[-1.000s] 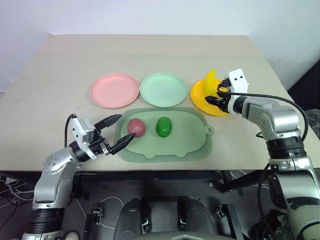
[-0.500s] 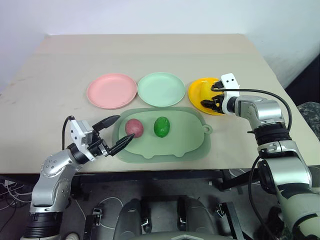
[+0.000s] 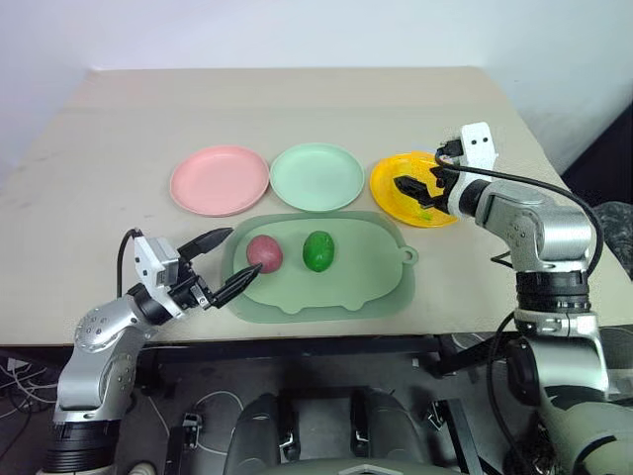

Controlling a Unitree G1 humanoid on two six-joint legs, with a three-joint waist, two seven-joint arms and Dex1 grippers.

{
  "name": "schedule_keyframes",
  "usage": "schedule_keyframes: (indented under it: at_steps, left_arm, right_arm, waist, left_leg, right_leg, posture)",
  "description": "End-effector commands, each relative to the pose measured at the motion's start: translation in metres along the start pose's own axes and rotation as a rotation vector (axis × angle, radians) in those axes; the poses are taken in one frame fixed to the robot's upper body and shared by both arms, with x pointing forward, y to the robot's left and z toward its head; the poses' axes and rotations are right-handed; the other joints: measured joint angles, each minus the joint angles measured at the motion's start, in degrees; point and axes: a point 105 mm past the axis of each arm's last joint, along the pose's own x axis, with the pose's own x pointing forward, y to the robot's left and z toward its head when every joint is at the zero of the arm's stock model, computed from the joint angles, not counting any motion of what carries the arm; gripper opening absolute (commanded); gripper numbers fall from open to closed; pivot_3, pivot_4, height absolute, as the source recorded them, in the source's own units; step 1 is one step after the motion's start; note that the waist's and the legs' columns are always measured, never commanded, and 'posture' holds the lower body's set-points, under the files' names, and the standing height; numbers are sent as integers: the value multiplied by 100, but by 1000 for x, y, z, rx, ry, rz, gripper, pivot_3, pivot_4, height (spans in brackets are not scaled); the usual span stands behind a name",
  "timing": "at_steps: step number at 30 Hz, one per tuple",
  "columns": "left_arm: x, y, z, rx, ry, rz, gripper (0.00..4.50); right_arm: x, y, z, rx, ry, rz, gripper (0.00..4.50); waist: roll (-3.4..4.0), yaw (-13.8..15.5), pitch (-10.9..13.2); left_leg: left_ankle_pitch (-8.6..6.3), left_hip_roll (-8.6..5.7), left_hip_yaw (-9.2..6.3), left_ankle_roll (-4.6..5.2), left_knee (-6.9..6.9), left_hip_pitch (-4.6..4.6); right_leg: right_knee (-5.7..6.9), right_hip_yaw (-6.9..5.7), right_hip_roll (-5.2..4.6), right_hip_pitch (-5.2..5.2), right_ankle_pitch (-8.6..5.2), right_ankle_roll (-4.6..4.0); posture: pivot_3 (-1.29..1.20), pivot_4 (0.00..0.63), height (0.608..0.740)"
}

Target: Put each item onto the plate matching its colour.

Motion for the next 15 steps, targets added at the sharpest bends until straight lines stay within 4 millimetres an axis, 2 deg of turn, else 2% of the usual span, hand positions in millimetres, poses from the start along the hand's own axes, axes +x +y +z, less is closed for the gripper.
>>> schedule_keyframes:
  at_steps: [1,4,7,8,12,15]
  left_arm:
    - [1,2,7,27,-17,-6,4500]
    - [0,6,7,31,-18,4,4500]
    - [-1,9,7,37,-14,8,4500]
    - [-1,9,7,39,-13,8,4500]
    - [-2,11,7,43,-13,8,4500]
    - [-1,11,8,47,-16,7,4500]
  right_arm:
    - [-12,43,13,19,-69,152,4477]
    - [-15,76,2,84,-30,259,4477]
    - [-17,98,-8,163,7,337,4477]
    - [-17,101,-9,174,12,347,4477]
    - [-9,109,-36,225,141,298,4477]
    - [-7,111,-46,246,182,280,4477]
  waist:
    - [0,8,0]
    - [-1,15,0]
    - [-2,12,-1]
    - [-2,14,-1]
    - [-2,16,-2]
    - [-2,10,-2]
  left_leg:
    - [0,-1,0,0,0,-1]
    - [0,-3,-1,1,0,-7]
    - [0,-2,-5,1,1,-6]
    - [0,-2,-5,1,1,-6]
    - [-1,-4,-4,0,1,-8]
    - [-1,-5,-3,0,1,-10]
  right_leg:
    - [0,0,-1,-1,0,0]
    - [0,0,-3,-4,0,-1]
    - [0,-2,-2,-2,0,-1]
    - [0,-2,-2,-1,0,-2]
    - [0,-2,-3,-3,-1,-3]
    - [0,-2,-2,-5,0,-3]
  posture:
    - [0,150,695]
    - [0,150,695]
    - [0,150,695]
    - [0,150,695]
    - [0,150,695]
    - [0,150,695]
